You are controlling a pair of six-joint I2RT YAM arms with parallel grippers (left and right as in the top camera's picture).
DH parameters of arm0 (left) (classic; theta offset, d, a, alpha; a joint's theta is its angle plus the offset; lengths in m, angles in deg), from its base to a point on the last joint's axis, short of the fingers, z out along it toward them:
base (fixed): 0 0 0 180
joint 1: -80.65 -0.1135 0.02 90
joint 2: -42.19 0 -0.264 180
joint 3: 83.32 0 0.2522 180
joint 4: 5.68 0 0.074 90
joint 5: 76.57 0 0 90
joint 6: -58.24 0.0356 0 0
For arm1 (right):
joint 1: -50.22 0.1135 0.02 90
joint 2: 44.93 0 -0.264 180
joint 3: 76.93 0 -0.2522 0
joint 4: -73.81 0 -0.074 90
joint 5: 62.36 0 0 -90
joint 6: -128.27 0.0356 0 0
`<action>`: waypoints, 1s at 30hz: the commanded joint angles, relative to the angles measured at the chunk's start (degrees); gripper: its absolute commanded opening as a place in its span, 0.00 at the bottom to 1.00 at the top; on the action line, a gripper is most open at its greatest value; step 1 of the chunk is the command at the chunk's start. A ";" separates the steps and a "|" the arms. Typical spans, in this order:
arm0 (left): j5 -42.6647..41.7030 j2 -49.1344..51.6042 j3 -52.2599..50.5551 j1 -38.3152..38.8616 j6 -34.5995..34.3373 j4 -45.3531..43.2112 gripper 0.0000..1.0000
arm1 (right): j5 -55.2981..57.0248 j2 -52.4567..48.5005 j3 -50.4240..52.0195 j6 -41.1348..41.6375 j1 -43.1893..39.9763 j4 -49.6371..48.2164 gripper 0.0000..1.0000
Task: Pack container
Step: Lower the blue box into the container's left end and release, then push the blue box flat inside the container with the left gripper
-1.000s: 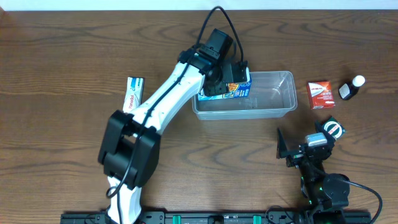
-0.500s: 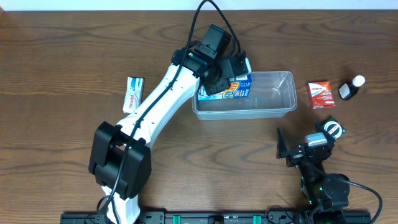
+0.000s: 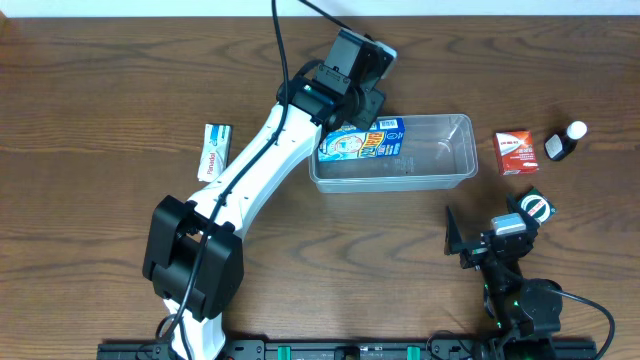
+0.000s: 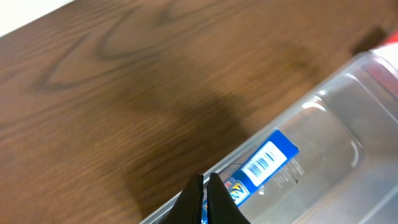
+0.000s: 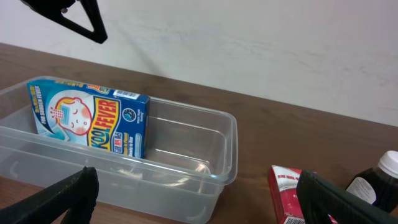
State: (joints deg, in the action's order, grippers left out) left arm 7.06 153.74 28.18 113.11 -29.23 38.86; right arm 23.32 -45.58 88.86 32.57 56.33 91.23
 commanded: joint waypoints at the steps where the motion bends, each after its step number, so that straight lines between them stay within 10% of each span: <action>1: 3.63 1.20 -0.33 -0.04 -7.39 0.31 0.06 | -0.20 0.22 0.13 -0.79 -0.90 0.22 0.99; 30: -0.70 5.29 -0.33 0.13 -15.43 14.05 0.06 | -0.20 0.22 0.13 -0.79 -0.90 0.22 0.99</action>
State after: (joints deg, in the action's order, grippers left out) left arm 7.80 158.83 28.18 113.11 -42.94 51.32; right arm 23.32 -45.58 88.86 32.57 56.33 91.23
